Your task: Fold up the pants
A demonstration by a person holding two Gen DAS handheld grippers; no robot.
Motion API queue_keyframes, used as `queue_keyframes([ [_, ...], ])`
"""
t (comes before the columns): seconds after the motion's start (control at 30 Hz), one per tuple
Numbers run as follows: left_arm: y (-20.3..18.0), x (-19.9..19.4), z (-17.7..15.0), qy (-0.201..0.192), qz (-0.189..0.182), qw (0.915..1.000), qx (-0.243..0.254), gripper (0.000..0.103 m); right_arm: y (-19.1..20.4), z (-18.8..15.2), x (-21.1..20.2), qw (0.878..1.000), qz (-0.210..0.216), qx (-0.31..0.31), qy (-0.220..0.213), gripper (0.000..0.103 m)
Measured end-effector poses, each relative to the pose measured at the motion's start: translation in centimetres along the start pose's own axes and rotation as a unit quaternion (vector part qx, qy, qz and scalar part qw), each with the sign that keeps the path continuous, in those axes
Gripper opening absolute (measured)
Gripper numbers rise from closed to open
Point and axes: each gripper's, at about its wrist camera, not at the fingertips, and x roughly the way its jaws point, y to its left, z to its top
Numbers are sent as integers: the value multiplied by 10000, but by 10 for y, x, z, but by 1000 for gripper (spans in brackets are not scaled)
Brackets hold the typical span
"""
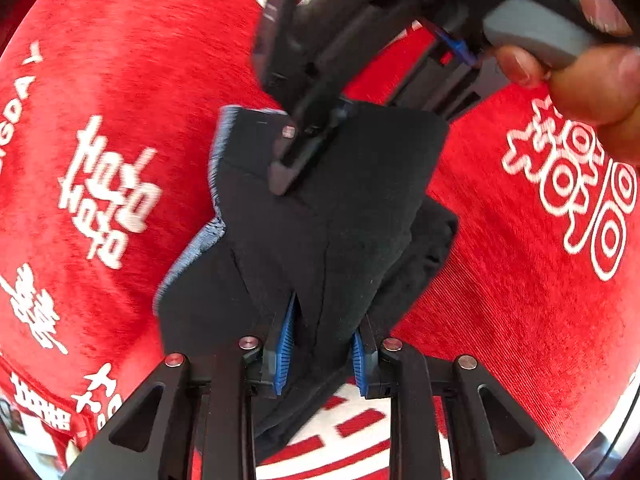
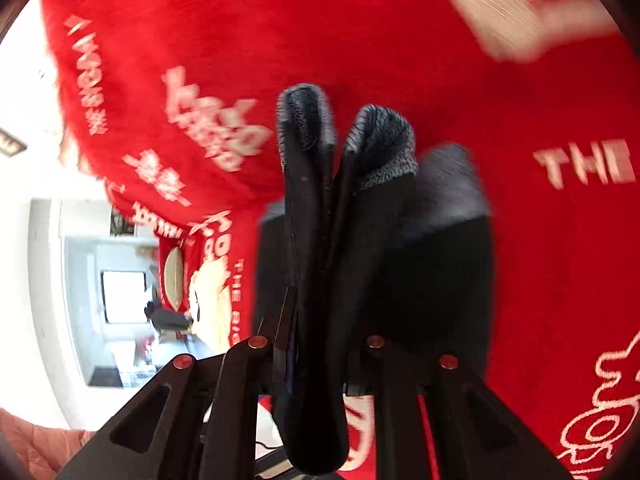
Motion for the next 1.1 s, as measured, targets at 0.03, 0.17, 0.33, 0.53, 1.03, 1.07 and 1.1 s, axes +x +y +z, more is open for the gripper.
queue_keyframes([
  [0.03, -5, 5, -1, 57, 25, 10000, 48, 26, -16, -3, 5, 9999, -43, 136, -14, 17],
  [0.17, -11, 13, -5, 154, 33, 9998, 152, 44, -47, -11, 12, 9994, -12, 314, -136, 19],
  [0.33, 4, 2, -13, 186, -235, 9995, -116, 66, -42, -11, 11, 9993, -219, 246, -190, 25],
  [0.53, 61, -11, -29, 226, -485, 9928, -1068, 78, -32, -17, -10, 9924, -1179, 189, -290, 62],
  [1.03, 184, 29, -89, 977, -1115, 9057, -3972, 78, 46, -34, -14, 9518, -2882, -773, -709, 34],
  [1.07, 182, 36, -93, 1070, -1183, 9014, -4026, 78, 51, -36, -7, 9517, -2876, -851, -650, 34],
  [1.1, 180, 38, -97, 1136, -1228, 8988, -4052, 78, 57, -36, 5, 9513, -2887, -907, -580, 34],
])
